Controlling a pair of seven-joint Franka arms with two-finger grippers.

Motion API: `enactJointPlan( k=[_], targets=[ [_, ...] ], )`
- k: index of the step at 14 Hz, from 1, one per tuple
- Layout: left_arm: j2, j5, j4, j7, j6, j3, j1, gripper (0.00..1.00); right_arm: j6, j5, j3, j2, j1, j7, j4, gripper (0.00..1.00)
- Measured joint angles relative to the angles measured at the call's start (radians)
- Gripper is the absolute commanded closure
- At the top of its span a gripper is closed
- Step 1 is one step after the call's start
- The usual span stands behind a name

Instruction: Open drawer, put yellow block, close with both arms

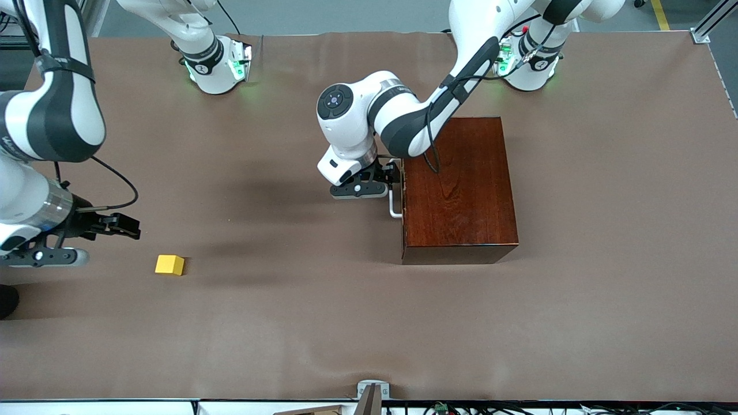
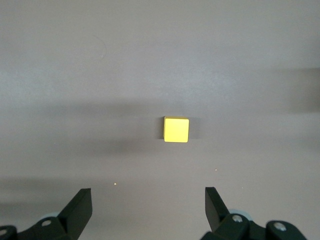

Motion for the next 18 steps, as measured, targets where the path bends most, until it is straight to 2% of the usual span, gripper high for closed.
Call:
enactJointPlan(
  k=[12,18],
  targets=[
    [0.015,0.0,0.0,0.0,0.004,0.004,0.0,0.0,0.017,-0.001,-0.01,0.056,-0.003,0.004,-0.005,0.0],
    [0.015,0.001,0.001,0.0,-0.015,0.015,0.0,0.0,0.047,-0.001,-0.016,0.1,-0.014,0.081,-0.012,0.0]
  ],
)
